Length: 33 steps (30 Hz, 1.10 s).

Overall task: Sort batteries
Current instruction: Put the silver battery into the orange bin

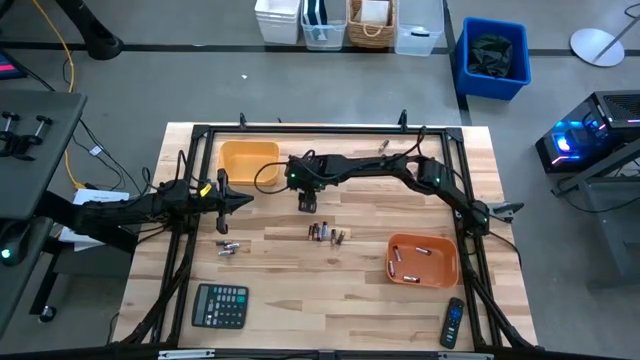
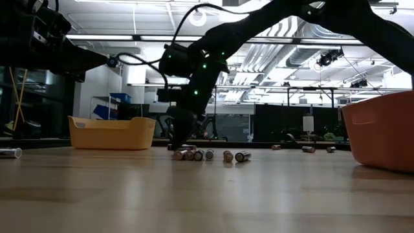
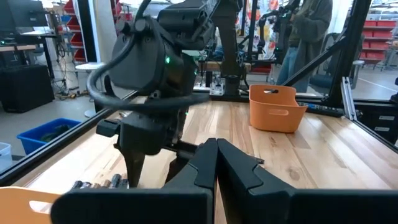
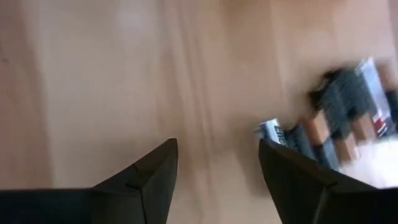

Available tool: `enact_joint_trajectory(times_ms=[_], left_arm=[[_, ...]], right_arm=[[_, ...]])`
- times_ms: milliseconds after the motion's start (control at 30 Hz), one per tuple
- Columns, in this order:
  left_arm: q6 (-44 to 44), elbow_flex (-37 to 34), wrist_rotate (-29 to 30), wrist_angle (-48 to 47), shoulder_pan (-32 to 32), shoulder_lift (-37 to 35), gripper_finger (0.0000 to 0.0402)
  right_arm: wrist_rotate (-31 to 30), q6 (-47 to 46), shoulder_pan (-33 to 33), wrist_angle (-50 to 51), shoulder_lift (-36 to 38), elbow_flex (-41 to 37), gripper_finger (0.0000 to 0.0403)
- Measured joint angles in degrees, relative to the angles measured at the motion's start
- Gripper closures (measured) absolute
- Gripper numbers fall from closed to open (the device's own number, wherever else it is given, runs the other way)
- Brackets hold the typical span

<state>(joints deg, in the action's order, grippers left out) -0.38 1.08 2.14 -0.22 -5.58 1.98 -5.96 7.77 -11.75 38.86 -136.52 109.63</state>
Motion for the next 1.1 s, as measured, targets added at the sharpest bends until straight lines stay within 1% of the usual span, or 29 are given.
enact_joint_trajectory(times_ms=[200,267,367,467,600,767,867,1000,1100], left_arm=[[-0.02,0.0,-0.01,-0.01,-0.01,0.02,0.0401],[0.0,0.0,0.0,0.01,0.0,0.0,0.0401],[-0.01,0.0,0.01,-0.03,-0.01,0.0,0.0401],[-0.02,0.0,0.01,-0.03,0.01,0.0,0.0401],[-0.01,0.0,0.01,0.01,0.01,0.0,0.0401],[-0.02,0.0,0.01,-0.03,-0.01,0.02,0.0401],[-0.01,0.0,0.01,-0.01,0.01,0.0,0.0401],[-0.01,0.0,0.0,-0.01,-0.01,0.01,0.0401],[-0.02,0.0,0.01,-0.01,0.01,0.02,0.0401]], right_arm=[[-1.1,1.34,-0.15,-0.19,1.78,-0.18,0.0183],[-1.68,1.51,-0.15,-0.29,2.17,1.15,0.0183],[-3.02,0.2,-0.67,0.18,2.17,2.81,0.0183],[-4.11,-3.51,-1.97,0.02,2.17,2.81,0.0185],[-4.35,-7.52,-3.8,1.98,1.71,2.79,0.02],[-2.23,-7.89,-4.13,1.65,-0.17,2.68,0.0223],[-1.8,-8.45,-4.09,1.67,-1.57,2.68,0.023],[-4.6,-8.26,-3.28,2.19,-2.04,2.81,0.0234],[-4.07,-7.03,-3.22,3.21,-2.06,2.81,0.0237]])
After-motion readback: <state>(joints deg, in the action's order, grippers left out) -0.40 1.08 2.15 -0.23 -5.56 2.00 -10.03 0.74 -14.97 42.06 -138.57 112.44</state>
